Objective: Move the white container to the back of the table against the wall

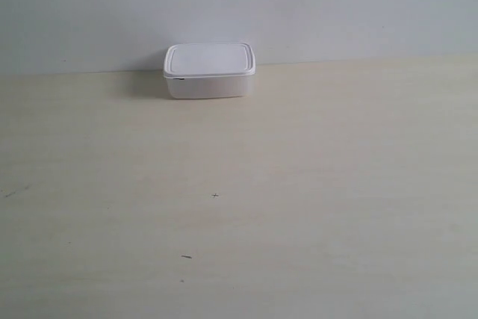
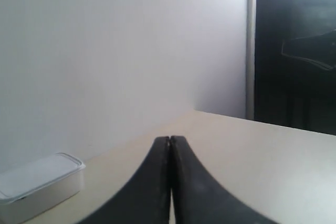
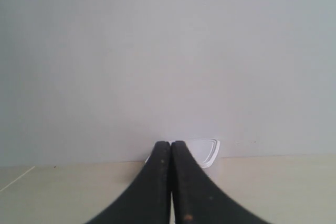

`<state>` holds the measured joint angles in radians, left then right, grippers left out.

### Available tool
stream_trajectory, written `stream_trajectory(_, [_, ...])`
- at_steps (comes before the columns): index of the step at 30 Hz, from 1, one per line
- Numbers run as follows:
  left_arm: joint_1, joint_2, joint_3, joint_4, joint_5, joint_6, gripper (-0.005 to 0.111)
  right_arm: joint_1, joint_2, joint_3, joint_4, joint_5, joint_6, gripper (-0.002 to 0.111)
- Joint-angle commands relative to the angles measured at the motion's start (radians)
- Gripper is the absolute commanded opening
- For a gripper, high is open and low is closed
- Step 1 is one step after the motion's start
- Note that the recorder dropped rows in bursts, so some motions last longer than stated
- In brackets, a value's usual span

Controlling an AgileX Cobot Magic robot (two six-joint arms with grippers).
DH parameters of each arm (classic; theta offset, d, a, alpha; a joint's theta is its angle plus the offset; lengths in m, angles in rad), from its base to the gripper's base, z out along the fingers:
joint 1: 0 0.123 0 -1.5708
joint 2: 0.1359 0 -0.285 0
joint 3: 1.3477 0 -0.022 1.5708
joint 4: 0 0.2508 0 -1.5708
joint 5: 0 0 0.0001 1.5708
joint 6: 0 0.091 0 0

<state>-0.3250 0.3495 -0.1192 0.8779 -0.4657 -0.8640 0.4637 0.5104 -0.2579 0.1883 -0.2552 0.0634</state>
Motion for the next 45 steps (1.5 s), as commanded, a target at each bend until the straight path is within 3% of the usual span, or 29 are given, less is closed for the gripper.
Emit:
stream_trajectory(1, [-0.040, -0.057, 0.003, 0.018, 0.003, -0.007, 0.000, -0.012, -0.057, 0.006, -0.004, 0.005, -0.011, 0.000])
stream_trajectory(8, [-0.042, -0.179, 0.003, 0.018, 0.007, -0.007, 0.000, -0.182, -0.260, 0.006, -0.010, 0.021, -0.011, 0.000])
stream_trajectory(12, [0.018, -0.264, 0.003, 0.018, 0.007, -0.007, 0.000, -0.253, -0.365, 0.006, -0.010, 0.021, -0.011, 0.000])
stream_trajectory(18, [0.084, -0.304, 0.003, 0.018, 0.007, -0.007, 0.000, -0.260, -0.438, 0.006, -0.010, 0.021, -0.011, 0.000])
stream_trajectory(32, [0.084, -0.304, 0.003, 0.015, 0.050, -0.007, 0.000, -0.260, -0.442, 0.006, -0.010, 0.025, -0.011, 0.000])
stream_trajectory(35, [0.084, -0.304, 0.003, -0.134, 0.136, -0.007, 0.000, -0.260, -0.442, 0.006, -0.010, 0.030, -0.011, 0.000])
stream_trajectory(40, [0.084, -0.304, 0.003, -0.567, 0.336, -0.007, 0.000, -0.260, -0.436, 0.006, -0.010, 0.109, -0.011, 0.000])
stream_trajectory(45, [0.084, -0.304, 0.003, -0.758, 0.417, -0.007, 0.000, -0.260, -0.417, 0.006, -0.148, 0.314, -0.011, 0.000])
